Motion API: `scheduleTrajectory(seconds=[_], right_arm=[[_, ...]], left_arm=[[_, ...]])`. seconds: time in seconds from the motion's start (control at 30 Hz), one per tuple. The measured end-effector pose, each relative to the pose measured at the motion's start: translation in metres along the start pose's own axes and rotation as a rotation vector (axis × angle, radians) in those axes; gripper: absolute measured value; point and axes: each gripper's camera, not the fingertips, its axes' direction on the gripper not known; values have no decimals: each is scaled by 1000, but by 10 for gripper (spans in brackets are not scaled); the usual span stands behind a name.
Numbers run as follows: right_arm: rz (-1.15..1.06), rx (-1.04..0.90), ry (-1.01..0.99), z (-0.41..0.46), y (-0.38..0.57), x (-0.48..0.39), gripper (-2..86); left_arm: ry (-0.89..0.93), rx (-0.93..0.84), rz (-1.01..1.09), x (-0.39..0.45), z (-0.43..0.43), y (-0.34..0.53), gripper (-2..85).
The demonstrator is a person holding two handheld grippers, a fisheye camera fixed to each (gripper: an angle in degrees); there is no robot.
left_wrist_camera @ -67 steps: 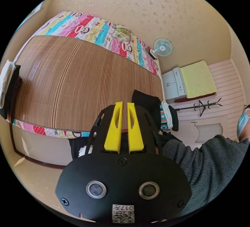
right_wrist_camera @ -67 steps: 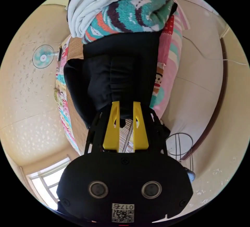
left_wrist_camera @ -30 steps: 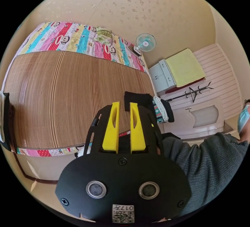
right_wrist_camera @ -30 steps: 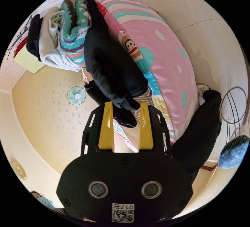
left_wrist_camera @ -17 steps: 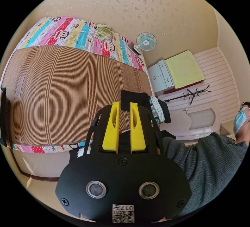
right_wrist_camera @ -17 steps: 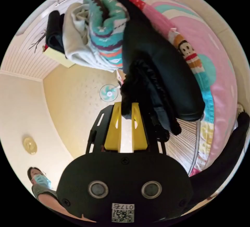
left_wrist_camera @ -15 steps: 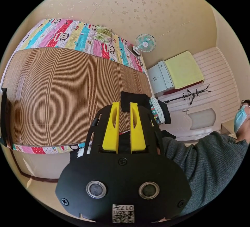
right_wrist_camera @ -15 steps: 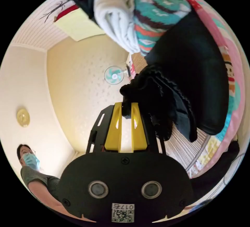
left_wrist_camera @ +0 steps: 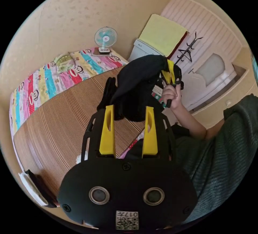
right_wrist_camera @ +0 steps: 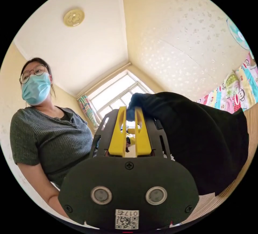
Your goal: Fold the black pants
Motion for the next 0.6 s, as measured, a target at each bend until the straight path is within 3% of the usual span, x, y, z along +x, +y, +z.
scheduleTrajectory(seconds=[0.17,0.23,0.37,0.47,0.6], right_arm=[[-66,-132,-73,113,27,-16,13],[-92,-132,-75,121,34,-12,13],[-142,-156,-9,136,38,-5,21],[-243,-236,104,174,30,-17,35],[-300,-284,176,208,17,-14,61]], left_arm=[[-124,63,221,77,-4,-35,187],[-162,93,201,88,-10,-37,168],[-2,199,72,68,-49,-39,18],[148,229,12,45,-74,-58,0],[214,326,29,40,-121,-83,-5]])
